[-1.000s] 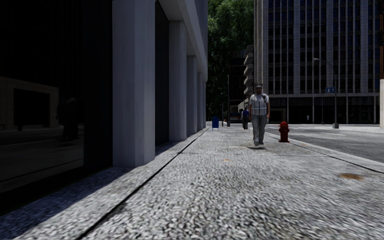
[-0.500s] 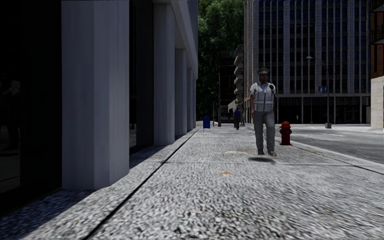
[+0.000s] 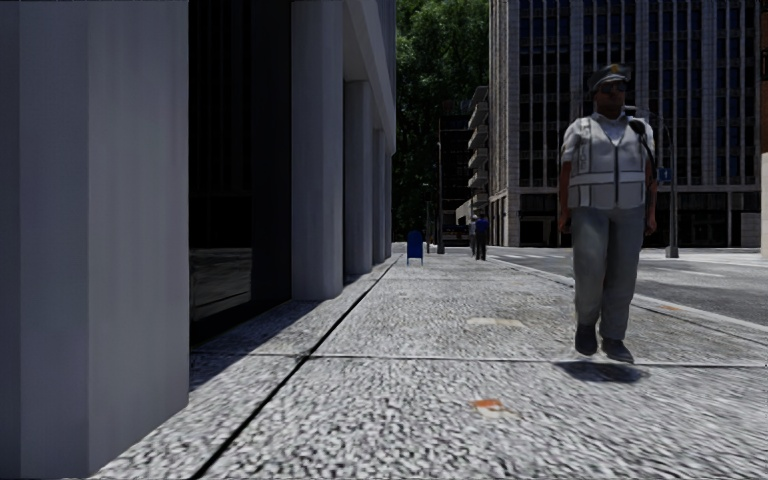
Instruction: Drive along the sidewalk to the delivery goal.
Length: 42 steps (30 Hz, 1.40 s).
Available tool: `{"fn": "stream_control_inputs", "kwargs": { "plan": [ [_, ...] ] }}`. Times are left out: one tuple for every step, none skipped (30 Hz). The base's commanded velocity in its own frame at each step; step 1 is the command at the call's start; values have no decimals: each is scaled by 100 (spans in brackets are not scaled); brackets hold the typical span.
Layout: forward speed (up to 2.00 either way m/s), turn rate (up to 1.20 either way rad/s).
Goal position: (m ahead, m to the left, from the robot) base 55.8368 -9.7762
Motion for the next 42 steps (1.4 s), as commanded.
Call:
{"fn": "stream_control_inputs", "kwargs": {
  "plan": [
    [200,0],
    [200,0],
    [200,0],
    [200,0],
    [200,0],
    [200,0],
    [200,0],
    [200,0],
    [200,0],
    [200,0],
    [200,0],
    [200,0],
    [200,-8],
    [200,-33],
    [200,-33],
    [200,-42],
    [200,-44],
    [200,-4],
    [200,-4],
    [200,0],
    [200,0],
    [200,0],
    [200,0],
    [200,0],
    [200,-4],
    [200,-23],
    [200,-23],
    [200,-44],
    [200,-52],
    [200,-42],
    [200,-42],
    [200,0],
    [200,0],
    [200,0],
    [200,0],
    [200,0],
    [200,0],
    [200,0],
    [200,0],
    [200,0],
    [200,0],
    [200,0]
  ]
}}
